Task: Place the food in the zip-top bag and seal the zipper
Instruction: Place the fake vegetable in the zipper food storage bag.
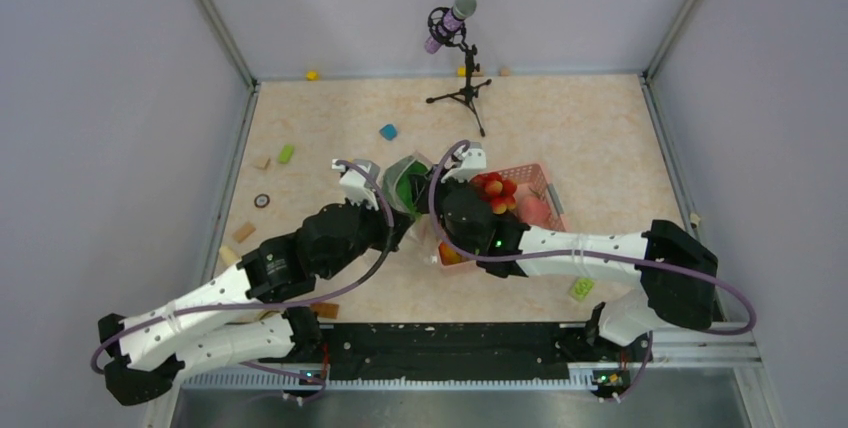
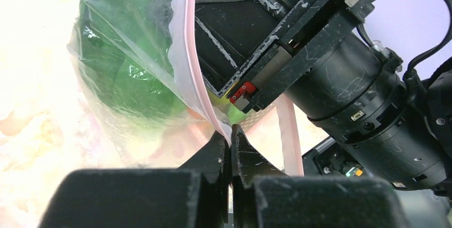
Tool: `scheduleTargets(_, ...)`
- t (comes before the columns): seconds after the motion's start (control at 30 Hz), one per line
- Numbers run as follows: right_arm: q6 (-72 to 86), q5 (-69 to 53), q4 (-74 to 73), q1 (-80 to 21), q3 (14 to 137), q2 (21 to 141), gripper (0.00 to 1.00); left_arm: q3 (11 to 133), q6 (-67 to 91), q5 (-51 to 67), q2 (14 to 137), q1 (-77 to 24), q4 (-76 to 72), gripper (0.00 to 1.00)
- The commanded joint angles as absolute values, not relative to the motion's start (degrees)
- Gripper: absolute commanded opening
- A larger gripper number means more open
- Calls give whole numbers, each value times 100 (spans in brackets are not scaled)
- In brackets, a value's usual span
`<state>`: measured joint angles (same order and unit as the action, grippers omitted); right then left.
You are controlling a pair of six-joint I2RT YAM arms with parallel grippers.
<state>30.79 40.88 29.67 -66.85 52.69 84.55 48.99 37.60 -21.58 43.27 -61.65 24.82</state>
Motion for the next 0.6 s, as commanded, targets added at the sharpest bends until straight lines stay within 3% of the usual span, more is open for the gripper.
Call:
scheduleTargets(0.0,3953,4690,2464,-6688,5628,8407,25,4880,3393,-2104,4370,-6186,2172,0)
scheduleTargets(0.07,3685,4279,2704,-6689,5543,8374,43,4893,3369,-2349,4383,-6181,2247,0)
scheduleTargets(0.1,3183,3877,2991,-6690,5460,8343,62,4910,3401,-2533,4371,-6182,2335,0)
scheduleTargets(0.2,2545,2884,3385,-6691,5200,8140,81,4873,3608,-3121,4224,-6187,2553,0)
scheduleTargets(0.47,1739,1106,3093,-6689,4732,7179,98,4674,4103,-4400,3409,-6184,3141,0)
scheduleTargets(0.57,1431,424,3136,-6688,4486,6754,99,4492,4190,-4802,3258,-6179,3139,0)
